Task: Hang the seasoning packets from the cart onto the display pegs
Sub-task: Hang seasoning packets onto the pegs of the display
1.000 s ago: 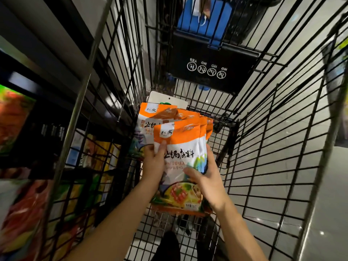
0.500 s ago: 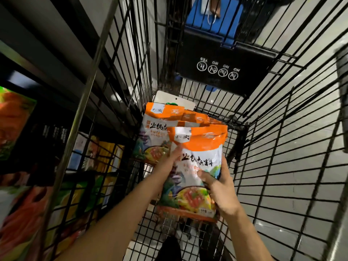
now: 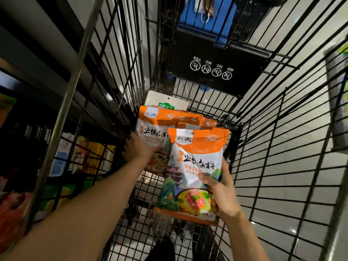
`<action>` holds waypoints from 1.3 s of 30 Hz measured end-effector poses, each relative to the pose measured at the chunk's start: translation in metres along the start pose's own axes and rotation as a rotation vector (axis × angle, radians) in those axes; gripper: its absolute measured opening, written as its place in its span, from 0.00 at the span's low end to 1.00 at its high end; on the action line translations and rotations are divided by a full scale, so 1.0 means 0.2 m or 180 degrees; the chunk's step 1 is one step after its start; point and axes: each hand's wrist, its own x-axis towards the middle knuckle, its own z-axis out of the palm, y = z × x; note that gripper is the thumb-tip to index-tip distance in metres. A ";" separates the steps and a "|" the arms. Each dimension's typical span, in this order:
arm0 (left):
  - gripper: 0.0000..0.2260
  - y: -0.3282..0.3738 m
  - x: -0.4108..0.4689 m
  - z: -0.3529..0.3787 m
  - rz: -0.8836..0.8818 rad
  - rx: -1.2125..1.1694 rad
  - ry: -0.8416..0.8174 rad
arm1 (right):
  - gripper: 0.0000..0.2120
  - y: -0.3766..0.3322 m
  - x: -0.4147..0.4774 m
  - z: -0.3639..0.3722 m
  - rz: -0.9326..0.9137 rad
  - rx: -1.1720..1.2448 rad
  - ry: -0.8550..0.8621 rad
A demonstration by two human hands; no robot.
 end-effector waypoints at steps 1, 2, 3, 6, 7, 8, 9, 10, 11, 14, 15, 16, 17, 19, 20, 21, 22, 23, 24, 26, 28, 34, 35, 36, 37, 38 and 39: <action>0.54 -0.01 -0.01 0.00 0.0057 0.0066 0.0124 | 0.37 0.00 0.00 0.00 0.0000 0.0011 0.0003; 0.53 -0.02 -0.03 0.00 0.0095 0.0109 0.0226 | 0.37 0.00 0.00 0.01 0.0003 0.0022 0.0010; 0.53 -0.03 -0.04 0.01 0.0093 0.0144 0.0283 | 0.37 0.00 0.00 0.02 0.0013 0.0021 0.0005; 0.55 -0.07 -0.09 0.01 -0.0098 0.0100 0.0286 | 0.38 -0.01 -0.01 0.03 0.0070 -0.0057 -0.0023; 0.55 -0.09 -0.10 0.01 -0.0212 -0.0032 0.0201 | 0.38 -0.02 -0.02 0.03 0.0071 -0.0090 -0.0040; 0.52 -0.11 -0.11 0.01 -0.0352 -0.0267 0.0073 | 0.39 -0.03 -0.02 0.03 0.0050 -0.0132 -0.0067; 0.46 -0.13 -0.12 0.00 -0.0498 -0.0551 -0.0087 | 0.39 -0.04 -0.02 0.04 0.0028 -0.0176 -0.0097; 0.38 -0.14 -0.14 -0.02 -0.0613 -0.0805 -0.0206 | 0.39 -0.06 -0.02 0.04 0.0017 -0.0218 -0.0115; 0.30 -0.15 -0.17 -0.03 -0.0611 -0.0975 -0.0244 | 0.40 -0.07 -0.03 0.04 0.0000 -0.0248 -0.0125; 0.15 -0.15 -0.28 -0.16 -0.0259 -0.0937 -0.0019 | 0.40 -0.14 -0.06 0.05 -0.0047 -0.0271 -0.0169; 0.13 -0.16 -0.32 -0.22 -0.0122 -0.0867 0.0104 | 0.41 -0.16 -0.08 0.06 -0.0086 -0.0284 -0.0188; 0.12 -0.17 -0.38 -0.29 0.0000 -0.0835 0.0232 | 0.41 -0.19 -0.10 0.06 -0.0103 -0.0313 -0.0208; 0.12 -0.19 -0.44 -0.35 0.0062 -0.0861 0.0356 | 0.41 -0.22 -0.12 0.07 -0.0116 -0.0318 -0.0261; 0.12 -0.21 -0.58 -0.48 0.0115 -0.1015 0.0536 | 0.42 -0.29 -0.15 0.07 -0.0129 -0.0316 -0.0388; 0.13 -0.21 -0.67 -0.54 0.0131 -0.1039 0.0645 | 0.43 -0.33 -0.17 0.08 -0.0134 -0.0392 -0.0438; 0.14 -0.22 -0.75 -0.59 0.0176 -0.1054 0.0771 | 0.43 -0.37 -0.19 0.10 -0.0186 -0.0542 -0.0471; 0.15 -0.23 -0.84 -0.63 0.0232 -0.1118 0.0868 | 0.43 -0.41 -0.21 0.12 -0.0210 -0.0663 -0.0489; 0.15 -0.24 -0.93 -0.66 0.0295 -0.1196 0.0965 | 0.44 -0.45 -0.23 0.13 -0.0273 -0.0750 -0.0557; 0.15 -0.25 -1.01 -0.69 0.0356 -0.1252 0.1071 | 0.45 -0.50 -0.25 0.15 -0.0309 -0.0838 -0.0642; 0.13 -0.24 -1.18 -0.73 0.0418 -0.1443 0.1307 | 0.45 -0.58 -0.30 0.17 -0.0381 -0.1034 -0.0893; 0.07 -0.23 -1.33 -0.76 0.0416 -0.1756 0.1616 | 0.41 -0.68 -0.35 0.20 -0.0465 -0.1161 -0.1209; 0.17 -0.21 -1.73 -0.95 0.0361 -0.2504 0.2344 | 0.23 -1.05 -0.63 0.32 -0.0915 -0.1074 -0.2092; 0.21 -0.22 -1.82 -1.00 0.0381 -0.2457 0.2514 | 0.19 -1.10 -0.70 0.34 -0.0967 -0.1029 -0.2162; 0.23 -0.22 -1.90 -1.04 0.0420 -0.2332 0.2682 | 0.21 -1.14 -0.76 0.35 -0.1025 -0.1060 -0.2208; 0.22 -0.21 -1.99 -1.09 0.0507 -0.2215 0.2857 | 0.22 -1.18 -0.81 0.36 -0.1085 -0.1107 -0.2217; 0.19 -0.19 -2.10 -1.15 0.0617 -0.2188 0.3039 | 0.19 -1.22 -0.87 0.38 -0.1047 -0.1081 -0.2294; 0.17 -0.19 -2.17 -1.20 0.0673 -0.2172 0.3165 | 0.16 -1.26 -0.93 0.39 -0.1018 -0.1040 -0.2485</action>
